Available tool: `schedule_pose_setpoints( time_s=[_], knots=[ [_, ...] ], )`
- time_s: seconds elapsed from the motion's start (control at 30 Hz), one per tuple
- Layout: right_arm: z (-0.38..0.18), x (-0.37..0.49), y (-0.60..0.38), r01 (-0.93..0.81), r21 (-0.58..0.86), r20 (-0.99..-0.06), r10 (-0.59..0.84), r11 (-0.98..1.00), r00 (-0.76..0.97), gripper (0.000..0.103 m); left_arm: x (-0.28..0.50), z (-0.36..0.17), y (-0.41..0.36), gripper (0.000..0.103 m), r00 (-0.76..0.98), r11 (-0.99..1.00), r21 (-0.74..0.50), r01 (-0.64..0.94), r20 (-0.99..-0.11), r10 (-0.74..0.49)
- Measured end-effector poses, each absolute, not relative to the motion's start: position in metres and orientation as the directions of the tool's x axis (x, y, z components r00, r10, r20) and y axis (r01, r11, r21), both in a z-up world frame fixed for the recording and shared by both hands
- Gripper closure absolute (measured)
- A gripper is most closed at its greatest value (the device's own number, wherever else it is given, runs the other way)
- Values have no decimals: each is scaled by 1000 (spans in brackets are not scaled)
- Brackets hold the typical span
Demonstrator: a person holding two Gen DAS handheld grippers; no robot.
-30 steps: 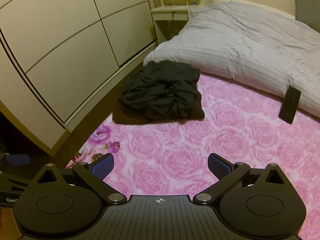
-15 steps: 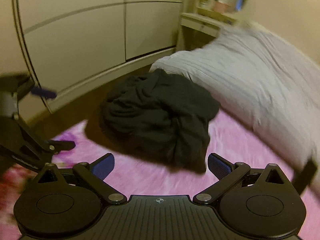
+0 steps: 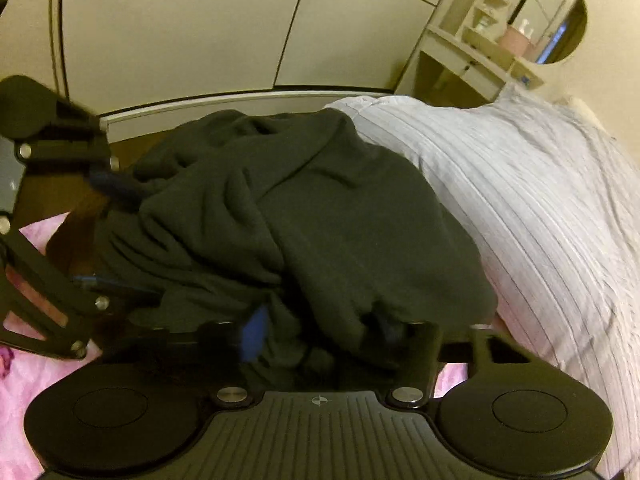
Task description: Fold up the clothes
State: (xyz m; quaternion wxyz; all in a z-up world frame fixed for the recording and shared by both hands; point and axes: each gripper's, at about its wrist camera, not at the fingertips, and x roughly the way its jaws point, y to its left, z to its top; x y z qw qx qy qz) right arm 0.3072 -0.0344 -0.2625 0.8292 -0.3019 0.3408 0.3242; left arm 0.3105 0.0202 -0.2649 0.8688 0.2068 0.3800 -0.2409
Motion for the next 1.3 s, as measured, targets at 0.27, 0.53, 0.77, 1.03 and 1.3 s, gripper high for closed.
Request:
schedule_pose_setpoints(
  time_s=[0.27,0.53,0.77,1.03,1.3],
  knots=[
    [-174,258,-115,-647,-144,-715,373,749,591,101,248,-207,10,93,644,759,239,606,-707,-292],
    [-105,114,-264,-516,-102,-749,277,850,603,101,87,-136,-64,93,462,599,73,797,-713,-528],
    [-131,-7,-401,-265,-85,-877,53,960,477,101,-37,-145,-154,90,142,467,-198,862,-789,-598],
    [-164,-115,-462,-276,-118,-889,22,954,458,13,-94,-181,-174,45,160,560,-132,818,-882,-443],
    [-223,-132,-434,-418,-102,-901,94,903,423,13,-70,-239,-173,39,248,681,-24,732,-921,-299]
  ],
)
